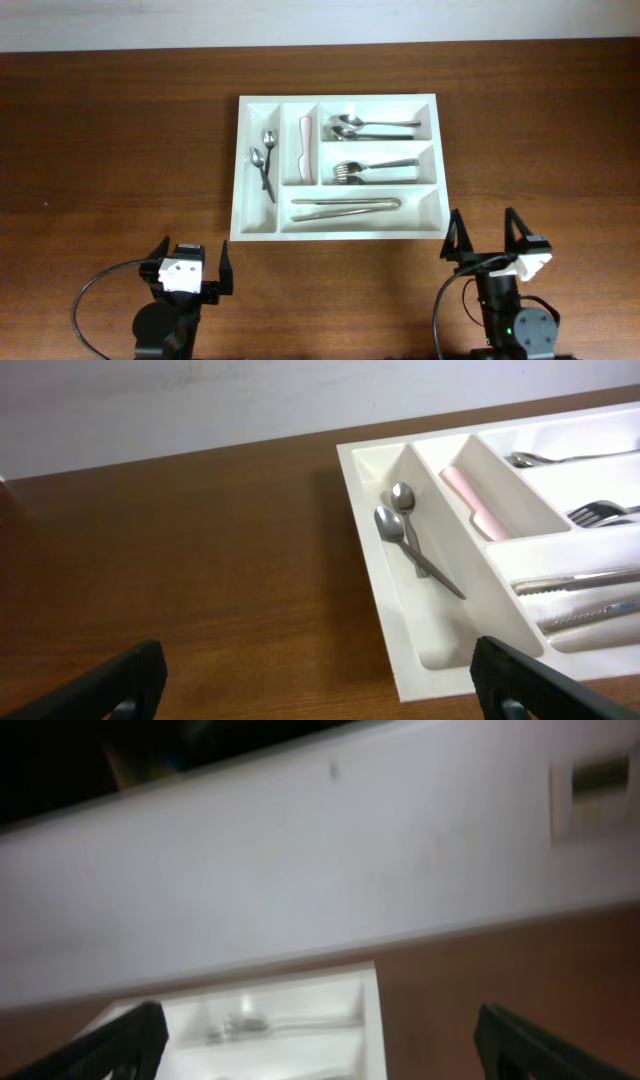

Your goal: Pack container

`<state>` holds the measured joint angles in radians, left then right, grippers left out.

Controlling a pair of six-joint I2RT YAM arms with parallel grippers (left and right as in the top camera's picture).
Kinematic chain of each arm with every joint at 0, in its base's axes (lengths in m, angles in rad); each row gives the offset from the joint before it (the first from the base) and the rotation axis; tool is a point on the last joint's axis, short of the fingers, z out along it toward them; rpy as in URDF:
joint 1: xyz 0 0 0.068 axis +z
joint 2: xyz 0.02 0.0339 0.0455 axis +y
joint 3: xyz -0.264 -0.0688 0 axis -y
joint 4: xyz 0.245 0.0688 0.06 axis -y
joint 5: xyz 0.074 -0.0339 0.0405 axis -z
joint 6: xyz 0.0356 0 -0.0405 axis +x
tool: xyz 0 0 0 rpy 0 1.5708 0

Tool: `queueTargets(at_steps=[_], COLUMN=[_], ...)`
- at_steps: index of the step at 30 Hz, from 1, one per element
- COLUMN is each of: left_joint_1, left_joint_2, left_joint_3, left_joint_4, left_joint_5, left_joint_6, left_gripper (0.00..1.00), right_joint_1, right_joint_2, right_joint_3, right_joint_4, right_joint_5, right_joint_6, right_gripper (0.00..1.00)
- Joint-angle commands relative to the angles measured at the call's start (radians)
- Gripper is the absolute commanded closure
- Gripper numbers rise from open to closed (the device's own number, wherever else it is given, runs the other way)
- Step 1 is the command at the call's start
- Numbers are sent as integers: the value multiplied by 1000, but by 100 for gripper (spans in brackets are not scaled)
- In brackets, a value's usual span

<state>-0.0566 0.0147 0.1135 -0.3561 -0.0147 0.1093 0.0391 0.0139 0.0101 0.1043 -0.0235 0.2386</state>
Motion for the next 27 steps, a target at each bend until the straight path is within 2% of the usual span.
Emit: queueTargets(at_steps=[1,5,27], left_joint_1=[5,5,5], left_joint_2=[-10,-10,-10], left_joint_3=[-5,-5,-5], left_joint_4=[-1,-1,-1], left_joint_5=[-7,-7,-7], left_joint_6=[13,13,13], left_gripper=[1,1,1], right_joint_1=[6,6,6], right_joint_2=[-11,-11,-11], right_joint_3=[-5,-5,-5], right_joint_4=[-66,-183,-183], right_joint_5=[9,8,10], right_joint_6=[3,3,3], right_gripper=[1,1,1])
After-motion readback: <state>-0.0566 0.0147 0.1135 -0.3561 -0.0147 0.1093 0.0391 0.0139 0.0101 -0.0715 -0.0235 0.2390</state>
